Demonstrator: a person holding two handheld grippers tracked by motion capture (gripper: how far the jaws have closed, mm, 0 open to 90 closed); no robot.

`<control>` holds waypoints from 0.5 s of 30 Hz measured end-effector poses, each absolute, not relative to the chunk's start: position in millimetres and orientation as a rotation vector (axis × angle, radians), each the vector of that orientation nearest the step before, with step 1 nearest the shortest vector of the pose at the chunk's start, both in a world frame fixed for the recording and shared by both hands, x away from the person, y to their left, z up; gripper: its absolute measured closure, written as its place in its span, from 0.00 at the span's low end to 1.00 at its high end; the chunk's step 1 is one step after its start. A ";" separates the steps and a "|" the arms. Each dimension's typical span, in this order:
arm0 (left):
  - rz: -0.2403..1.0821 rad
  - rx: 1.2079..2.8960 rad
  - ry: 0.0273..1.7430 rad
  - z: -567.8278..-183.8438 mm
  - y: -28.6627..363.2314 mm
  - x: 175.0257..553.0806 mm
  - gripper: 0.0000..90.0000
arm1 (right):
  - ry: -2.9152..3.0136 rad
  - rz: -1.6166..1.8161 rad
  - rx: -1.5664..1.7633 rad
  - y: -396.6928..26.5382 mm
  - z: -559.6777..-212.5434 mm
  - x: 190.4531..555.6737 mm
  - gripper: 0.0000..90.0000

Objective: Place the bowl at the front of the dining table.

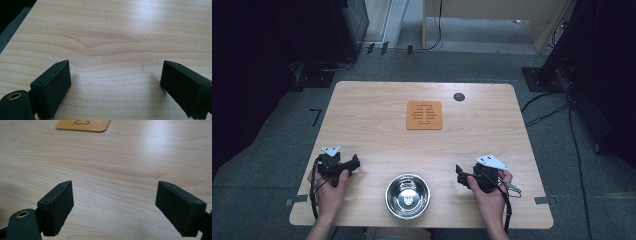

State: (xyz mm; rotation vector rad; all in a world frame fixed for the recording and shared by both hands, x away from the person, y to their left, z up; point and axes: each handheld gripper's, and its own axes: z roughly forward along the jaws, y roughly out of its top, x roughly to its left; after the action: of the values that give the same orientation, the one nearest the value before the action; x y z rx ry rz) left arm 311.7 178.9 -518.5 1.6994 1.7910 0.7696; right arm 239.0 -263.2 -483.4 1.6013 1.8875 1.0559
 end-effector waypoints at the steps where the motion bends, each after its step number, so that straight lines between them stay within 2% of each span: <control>1: 0.771 1.697 1.793 -518.6 178.7 312.0 0.10 | 1.895 1.061 1.600 -261.0 -483.1 238.1 0.16; 15: 0.774 1.693 1.800 -518.6 178.0 313.9 0.10 | 1.972 1.115 1.552 -233.0 -481.6 231.7 0.17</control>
State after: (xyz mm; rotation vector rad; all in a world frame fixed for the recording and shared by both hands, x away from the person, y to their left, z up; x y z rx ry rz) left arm 313.9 178.0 -518.6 1.6928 1.7997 0.7742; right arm 231.7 -233.0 -481.6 1.5521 1.9724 1.1153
